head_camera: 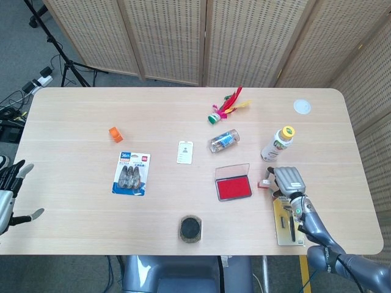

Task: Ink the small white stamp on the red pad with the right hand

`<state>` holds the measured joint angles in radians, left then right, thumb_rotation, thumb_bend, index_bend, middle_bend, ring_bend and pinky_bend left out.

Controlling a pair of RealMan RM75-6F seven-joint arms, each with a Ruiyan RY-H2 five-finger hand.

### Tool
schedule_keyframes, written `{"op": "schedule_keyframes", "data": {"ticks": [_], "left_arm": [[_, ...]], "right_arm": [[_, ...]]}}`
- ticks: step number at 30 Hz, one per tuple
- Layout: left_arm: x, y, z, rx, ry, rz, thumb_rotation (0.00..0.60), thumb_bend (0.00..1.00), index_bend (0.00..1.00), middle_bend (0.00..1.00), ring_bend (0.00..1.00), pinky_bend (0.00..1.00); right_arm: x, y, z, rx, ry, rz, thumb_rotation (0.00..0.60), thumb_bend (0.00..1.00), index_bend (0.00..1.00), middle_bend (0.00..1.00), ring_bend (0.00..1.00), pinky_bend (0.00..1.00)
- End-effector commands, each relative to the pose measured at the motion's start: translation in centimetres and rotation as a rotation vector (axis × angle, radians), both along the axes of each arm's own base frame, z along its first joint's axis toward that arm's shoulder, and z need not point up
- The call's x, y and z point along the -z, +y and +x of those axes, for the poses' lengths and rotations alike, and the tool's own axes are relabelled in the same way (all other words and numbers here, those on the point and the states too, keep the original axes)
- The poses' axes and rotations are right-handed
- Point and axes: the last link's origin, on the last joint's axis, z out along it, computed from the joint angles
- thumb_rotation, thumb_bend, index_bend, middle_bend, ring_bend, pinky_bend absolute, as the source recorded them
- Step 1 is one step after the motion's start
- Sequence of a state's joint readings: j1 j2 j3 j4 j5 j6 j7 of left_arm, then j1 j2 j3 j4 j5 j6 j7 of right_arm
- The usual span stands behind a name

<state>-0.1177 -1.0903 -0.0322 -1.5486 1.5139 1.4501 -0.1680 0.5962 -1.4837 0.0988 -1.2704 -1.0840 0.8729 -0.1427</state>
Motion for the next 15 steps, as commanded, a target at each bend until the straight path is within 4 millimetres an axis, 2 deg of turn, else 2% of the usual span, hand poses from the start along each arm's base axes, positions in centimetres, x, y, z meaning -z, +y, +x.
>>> {"op": "schedule_keyframes", "data": {"ticks": [1, 4, 6, 7, 8, 9, 10, 12, 14, 15], "left_arm": [[0.0, -0.1, 0.0, 0.003, -0.002, 0.000, 0.600, 0.00, 0.00, 0.00, 0.00, 0.00], [-0.2, -0.3, 0.2, 0.013, -0.010, 0.006, 0.600, 0.00, 0.00, 0.00, 0.00, 0.00], [-0.5, -0.5, 0.3, 0.024, -0.017, 0.014, 0.600, 0.00, 0.00, 0.00, 0.00, 0.00], [-0.6, -0.6, 0.3, 0.026, -0.018, 0.015, 0.600, 0.00, 0.00, 0.00, 0.00, 0.00], [-0.6, -0.6, 0.3, 0.028, -0.019, 0.016, 0.600, 0.00, 0.00, 0.00, 0.00, 0.00], [-0.7, -0.6, 0.4, 0.030, -0.020, 0.017, 0.600, 0.00, 0.00, 0.00, 0.00, 0.00], [-0.7, -0.6, 0.4, 0.033, -0.022, 0.019, 0.600, 0.00, 0.00, 0.00, 0.00, 0.00], [-0.8, -0.7, 0.4, 0.037, -0.022, 0.020, 0.600, 0.00, 0.00, 0.00, 0.00, 0.00], [-0.9, -0.7, 0.5, 0.041, -0.023, 0.024, 0.600, 0.00, 0.00, 0.00, 0.00, 0.00], [-0.9, -0.8, 0.5, 0.042, -0.024, 0.026, 0.600, 0.00, 0.00, 0.00, 0.00, 0.00]], "right_arm": [[-1.1, 0.6, 0.6, -0.033, -0.006, -0.019, 0.600, 0.31, 0.39, 0.96, 1.00, 1.00], [-3.1, 1.4, 1.6, -0.075, -0.039, -0.059, 0.600, 0.28, 0.39, 0.91, 0.99, 1.00], [-6.0, 3.4, 2.6, -0.141, -0.098, -0.120, 0.600, 0.22, 0.37, 0.80, 0.91, 0.99], [-6.7, 4.1, 2.7, -0.159, -0.110, -0.130, 0.600, 0.18, 0.35, 0.72, 0.82, 0.96], [-7.7, 5.1, 2.8, -0.185, -0.122, -0.147, 0.600, 0.13, 0.32, 0.60, 0.69, 0.88], [-8.3, 5.7, 2.8, -0.202, -0.126, -0.158, 0.600, 0.07, 0.28, 0.47, 0.54, 0.74], [-9.2, 6.6, 2.8, -0.224, -0.130, -0.175, 0.600, 0.04, 0.25, 0.38, 0.43, 0.64], [-10.2, 7.8, 2.7, -0.252, -0.130, -0.202, 0.600, 0.00, 0.17, 0.14, 0.13, 0.34], [-11.5, 9.0, 2.3, -0.284, -0.120, -0.251, 0.600, 0.00, 0.12, 0.02, 0.01, 0.16], [-12.1, 9.6, 2.1, -0.296, -0.111, -0.275, 0.600, 0.00, 0.09, 0.00, 0.00, 0.09]]}}
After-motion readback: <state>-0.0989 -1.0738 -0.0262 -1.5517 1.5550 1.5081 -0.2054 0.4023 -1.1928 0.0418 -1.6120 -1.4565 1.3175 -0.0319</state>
